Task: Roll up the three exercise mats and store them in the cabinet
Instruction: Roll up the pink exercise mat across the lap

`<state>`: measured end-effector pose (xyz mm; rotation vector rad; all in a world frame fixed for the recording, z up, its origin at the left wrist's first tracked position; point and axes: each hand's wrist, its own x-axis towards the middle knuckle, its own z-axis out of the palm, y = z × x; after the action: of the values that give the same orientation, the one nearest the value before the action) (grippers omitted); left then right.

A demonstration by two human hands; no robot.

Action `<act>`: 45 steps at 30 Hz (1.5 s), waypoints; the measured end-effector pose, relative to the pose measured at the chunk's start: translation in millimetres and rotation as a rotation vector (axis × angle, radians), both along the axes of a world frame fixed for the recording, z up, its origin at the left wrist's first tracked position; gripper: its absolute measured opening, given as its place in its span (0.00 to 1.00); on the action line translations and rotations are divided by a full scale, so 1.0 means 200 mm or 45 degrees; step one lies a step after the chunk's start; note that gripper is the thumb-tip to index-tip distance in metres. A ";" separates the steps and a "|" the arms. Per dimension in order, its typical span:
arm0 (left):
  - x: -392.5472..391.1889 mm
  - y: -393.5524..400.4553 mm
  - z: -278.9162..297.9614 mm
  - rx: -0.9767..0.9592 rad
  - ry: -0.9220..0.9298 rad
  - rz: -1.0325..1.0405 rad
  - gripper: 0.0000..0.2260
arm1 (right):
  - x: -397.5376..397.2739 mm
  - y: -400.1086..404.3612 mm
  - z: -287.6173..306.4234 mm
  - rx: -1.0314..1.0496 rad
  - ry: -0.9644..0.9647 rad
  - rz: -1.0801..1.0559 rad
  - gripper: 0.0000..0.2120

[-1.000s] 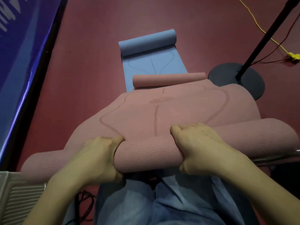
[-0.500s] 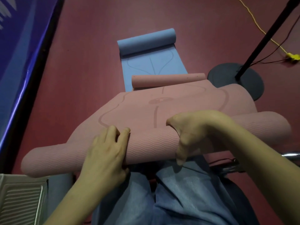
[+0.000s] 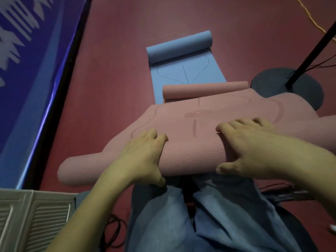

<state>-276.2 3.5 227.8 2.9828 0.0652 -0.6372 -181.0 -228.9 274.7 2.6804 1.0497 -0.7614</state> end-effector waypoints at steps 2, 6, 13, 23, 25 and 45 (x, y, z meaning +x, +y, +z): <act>0.07 0.05 0.01 -0.090 0.093 0.039 0.44 | -0.02 -0.02 0.03 -0.025 -0.080 0.007 0.42; 0.15 0.09 0.01 -0.173 0.201 0.067 0.38 | -0.02 -0.06 0.01 -0.052 -0.182 0.021 0.46; 0.14 0.12 -0.02 -0.238 0.160 0.079 0.40 | -0.06 -0.06 -0.19 0.102 -0.371 -0.031 0.47; 0.01 0.08 -0.05 -0.137 -0.510 0.015 0.35 | 0.10 0.02 -0.18 0.072 -0.197 0.022 0.47; -0.02 0.05 -0.05 -0.102 -0.603 0.013 0.36 | 0.14 0.03 -0.17 0.064 -0.111 -0.008 0.47; 0.11 -0.01 -0.11 0.440 -0.449 -0.071 0.39 | 0.25 0.04 -0.19 0.390 -0.100 0.025 0.48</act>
<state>-253.8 1.6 205.9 3.3903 0.0730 -0.1000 -131.7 -221.3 236.2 2.9170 1.2619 -0.5227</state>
